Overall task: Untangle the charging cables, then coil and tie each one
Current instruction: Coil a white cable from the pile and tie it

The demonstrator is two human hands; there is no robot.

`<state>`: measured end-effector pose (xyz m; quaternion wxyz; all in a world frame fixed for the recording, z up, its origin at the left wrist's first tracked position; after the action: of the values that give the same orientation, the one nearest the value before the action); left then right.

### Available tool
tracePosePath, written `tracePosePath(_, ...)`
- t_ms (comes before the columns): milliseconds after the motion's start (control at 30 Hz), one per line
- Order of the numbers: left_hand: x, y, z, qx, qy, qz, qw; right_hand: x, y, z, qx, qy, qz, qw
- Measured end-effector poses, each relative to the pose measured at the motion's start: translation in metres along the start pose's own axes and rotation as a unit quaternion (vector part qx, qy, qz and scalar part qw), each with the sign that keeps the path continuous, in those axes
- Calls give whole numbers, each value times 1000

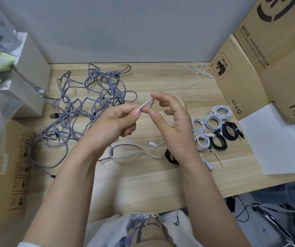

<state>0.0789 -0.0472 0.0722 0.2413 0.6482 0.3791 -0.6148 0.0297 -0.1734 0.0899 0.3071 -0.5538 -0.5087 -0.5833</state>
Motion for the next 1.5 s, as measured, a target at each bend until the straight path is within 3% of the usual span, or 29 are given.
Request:
tracePosePath(133,0,0,4,16,-55,-8,998,-4,0,5,13,-35,-4,999)
tracePosePath(300,1,1,7,2,-249,-71,966,-11,-3,16,64,103,99,988)
tracePosePath(367,3,1,12,48,-355,-103,928,-14,-5,20,60,114,123,984)
tracePosePath(400,0,0,20,109,-420,-113,894,-15,-6,22,57,103,127,985)
tracePosePath(467,-12,-5,35,239,-559,-117,785,-19,-6,29,54,81,138,986)
tracePosePath(500,-14,-7,36,261,-592,-122,753,-21,-6,33,60,77,150,984)
tracePosePath(600,-20,-4,36,251,-619,-109,737,-28,-9,39,101,20,186,977)
tracePosePath(667,-13,6,29,148,-611,-112,770,-30,-15,41,149,-68,193,967)
tracePosePath(733,-2,11,15,13,-542,-106,833,-28,-24,48,198,-123,202,951)
tracePosePath(867,-2,10,7,-95,-393,-76,912,-17,-26,53,236,-166,200,936)
tracePosePath(1033,-8,5,6,-84,-265,-46,959,-8,-26,45,229,-193,198,933)
tracePosePath(1200,-7,1,3,-44,-243,-41,968,4,-22,35,190,-177,156,953)
tracePosePath(1500,-11,-12,6,47,-31,-63,996,18,-19,24,82,-117,102,984)
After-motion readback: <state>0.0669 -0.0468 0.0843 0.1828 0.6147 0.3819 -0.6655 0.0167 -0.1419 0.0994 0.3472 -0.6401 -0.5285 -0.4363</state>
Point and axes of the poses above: each hand's wrist, its own y-axis towards the middle knuckle, its own z-axis out of the palm, x = y × z, the point moved 7 cm from there along y, towards the middle knuckle, and after that the axes turned 9 degrees about y, right-handed, at the moved point
